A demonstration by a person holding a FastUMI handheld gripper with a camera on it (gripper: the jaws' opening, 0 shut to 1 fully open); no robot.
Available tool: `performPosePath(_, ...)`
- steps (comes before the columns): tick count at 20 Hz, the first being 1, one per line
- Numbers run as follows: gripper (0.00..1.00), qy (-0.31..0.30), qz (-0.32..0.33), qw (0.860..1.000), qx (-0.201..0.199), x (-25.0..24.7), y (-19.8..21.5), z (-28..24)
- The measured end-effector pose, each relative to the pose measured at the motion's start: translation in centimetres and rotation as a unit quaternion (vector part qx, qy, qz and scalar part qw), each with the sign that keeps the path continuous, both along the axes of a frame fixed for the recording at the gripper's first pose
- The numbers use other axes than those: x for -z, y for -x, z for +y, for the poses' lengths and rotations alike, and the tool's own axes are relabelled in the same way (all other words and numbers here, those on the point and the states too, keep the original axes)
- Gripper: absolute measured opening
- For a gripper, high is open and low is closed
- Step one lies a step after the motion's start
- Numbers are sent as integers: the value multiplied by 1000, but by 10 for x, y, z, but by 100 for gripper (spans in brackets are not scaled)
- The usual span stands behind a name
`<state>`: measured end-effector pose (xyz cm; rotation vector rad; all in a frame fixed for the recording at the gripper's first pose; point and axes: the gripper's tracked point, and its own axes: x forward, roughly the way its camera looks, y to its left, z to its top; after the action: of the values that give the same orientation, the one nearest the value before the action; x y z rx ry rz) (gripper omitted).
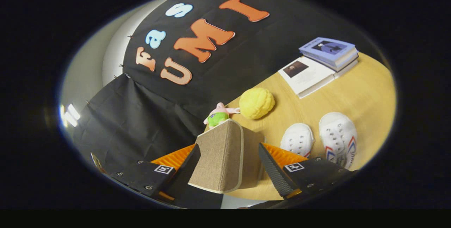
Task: Open the storage box then place both shoes into the box .Put the left shoe in first, then the right shoe, with the right side of both shoes facing outward in a uniform manner.
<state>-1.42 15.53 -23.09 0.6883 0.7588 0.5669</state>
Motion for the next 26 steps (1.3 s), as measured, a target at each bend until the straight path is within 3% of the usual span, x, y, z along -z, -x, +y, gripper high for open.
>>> performPosePath(5,98,-61,66,996,-27,29,18,32)
performPosePath(16,98,-122,147,981,-34,65,30,78)
performPosePath(26,95,-235,151,960,-6,17,12,66)
